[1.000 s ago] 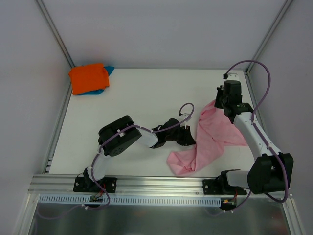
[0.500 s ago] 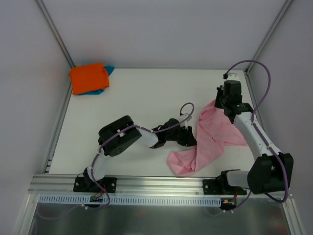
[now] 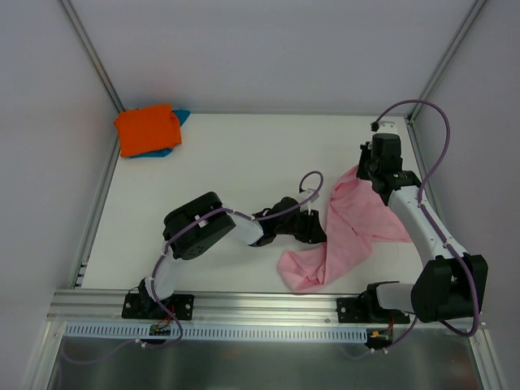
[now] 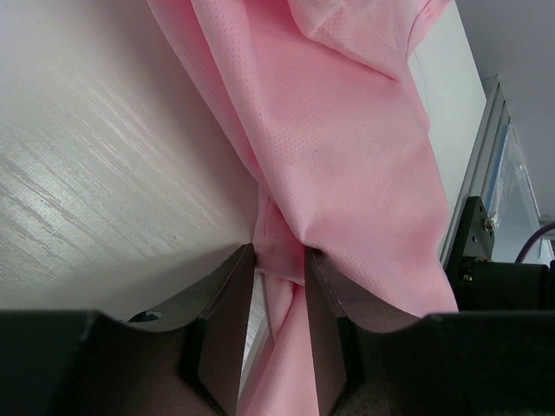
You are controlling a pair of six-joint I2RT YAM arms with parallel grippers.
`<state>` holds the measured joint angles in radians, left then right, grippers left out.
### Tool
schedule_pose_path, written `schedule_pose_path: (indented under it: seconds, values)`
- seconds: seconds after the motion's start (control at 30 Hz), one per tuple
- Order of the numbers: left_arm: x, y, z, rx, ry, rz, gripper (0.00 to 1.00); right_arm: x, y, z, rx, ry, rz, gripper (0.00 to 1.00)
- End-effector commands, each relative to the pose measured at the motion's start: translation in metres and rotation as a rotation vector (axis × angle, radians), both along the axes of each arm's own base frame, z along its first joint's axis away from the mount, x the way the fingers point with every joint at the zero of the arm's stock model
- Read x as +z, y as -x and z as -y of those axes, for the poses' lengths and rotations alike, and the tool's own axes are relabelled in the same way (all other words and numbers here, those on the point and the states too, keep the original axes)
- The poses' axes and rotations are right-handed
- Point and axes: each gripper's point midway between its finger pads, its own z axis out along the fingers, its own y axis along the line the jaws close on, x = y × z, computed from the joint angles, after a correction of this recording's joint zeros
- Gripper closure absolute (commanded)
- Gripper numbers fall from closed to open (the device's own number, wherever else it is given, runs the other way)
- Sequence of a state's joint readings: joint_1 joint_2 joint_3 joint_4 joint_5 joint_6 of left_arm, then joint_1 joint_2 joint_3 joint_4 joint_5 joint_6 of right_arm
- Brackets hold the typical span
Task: Fold and stack the t-shirts
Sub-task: Flatten out the tshirt
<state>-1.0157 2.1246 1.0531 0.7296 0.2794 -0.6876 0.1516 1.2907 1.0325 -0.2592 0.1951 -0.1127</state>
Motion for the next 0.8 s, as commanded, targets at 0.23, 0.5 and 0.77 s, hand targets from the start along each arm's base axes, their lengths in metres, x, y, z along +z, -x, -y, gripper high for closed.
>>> schedule_pose_path:
  seconds: [0.23, 0.5, 0.77]
  values:
    - [-0.075, 0.041, -0.039, -0.062, -0.263, -0.107, 1.0, 0.017, 0.001, 0.006, -0.029, -0.011, 0.057, 0.99]
    - [-0.066, 0.028, -0.049, 0.005, -0.292, -0.043, 1.0, 0.016, 0.001, 0.005, -0.025, -0.013, 0.052, 0.99]
    - [0.022, -0.009, -0.104, 0.228, -0.345, 0.21, 1.0, 0.021, 0.003, 0.004, -0.017, -0.02, 0.061, 1.0]
